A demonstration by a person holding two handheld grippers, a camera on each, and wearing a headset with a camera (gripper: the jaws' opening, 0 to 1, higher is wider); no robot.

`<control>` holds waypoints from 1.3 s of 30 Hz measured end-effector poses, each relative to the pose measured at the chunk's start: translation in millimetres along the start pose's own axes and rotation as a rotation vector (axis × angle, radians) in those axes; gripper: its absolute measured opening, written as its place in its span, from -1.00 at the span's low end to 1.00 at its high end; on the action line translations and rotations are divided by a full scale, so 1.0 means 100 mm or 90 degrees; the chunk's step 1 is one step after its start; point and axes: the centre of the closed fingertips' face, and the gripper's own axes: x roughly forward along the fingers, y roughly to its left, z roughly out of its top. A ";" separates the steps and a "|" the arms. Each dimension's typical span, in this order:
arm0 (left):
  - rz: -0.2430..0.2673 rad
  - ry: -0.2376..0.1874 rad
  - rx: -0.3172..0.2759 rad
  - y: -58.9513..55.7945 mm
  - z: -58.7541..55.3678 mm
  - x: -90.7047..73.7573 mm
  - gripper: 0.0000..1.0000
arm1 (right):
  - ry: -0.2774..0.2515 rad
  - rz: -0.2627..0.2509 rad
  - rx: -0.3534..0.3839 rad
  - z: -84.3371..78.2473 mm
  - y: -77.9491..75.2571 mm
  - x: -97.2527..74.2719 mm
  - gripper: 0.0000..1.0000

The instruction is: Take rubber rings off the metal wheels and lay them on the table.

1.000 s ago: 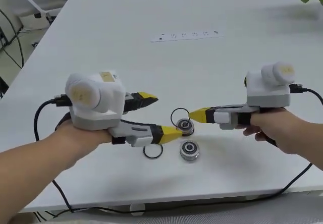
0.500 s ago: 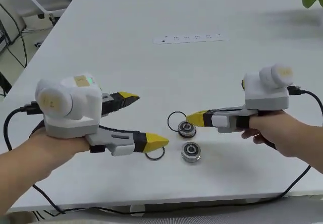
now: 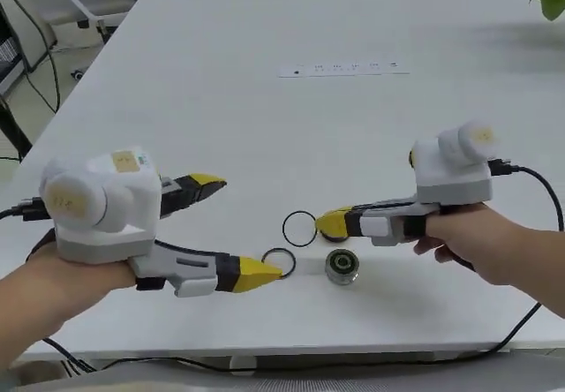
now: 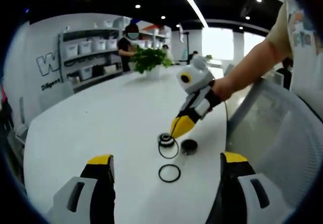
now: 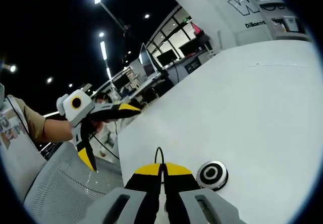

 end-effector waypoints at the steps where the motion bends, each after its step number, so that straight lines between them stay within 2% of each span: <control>1: -0.002 0.004 0.003 -0.02 -0.03 -0.01 0.77 | 0.003 0.002 0.000 -0.01 0.01 0.02 -1.00; 6: 0.005 0.013 0.008 -0.01 -0.10 -0.05 0.81 | 0.018 0.010 -0.005 -0.07 0.06 0.11 -1.00; 14: 0.012 0.013 -0.009 0.02 -0.15 -0.11 0.82 | 0.041 0.017 -0.013 -0.16 0.10 0.23 -1.00; 22: 0.023 0.020 -0.024 0.06 -0.23 -0.14 0.81 | 0.061 0.002 -0.014 -0.25 0.01 0.30 -1.00; 25: 0.021 0.019 -0.042 0.06 -0.26 -0.14 0.81 | 0.067 -0.004 -0.013 -0.29 -0.04 0.31 -1.00; 34: 0.024 0.025 -0.041 0.07 -0.29 -0.15 0.80 | 0.076 -0.015 -0.014 -0.34 -0.06 0.33 -1.00; 39: 0.024 0.029 -0.041 0.06 -0.31 -0.15 0.80 | 0.076 -0.030 -0.014 -0.34 -0.13 0.33 -1.00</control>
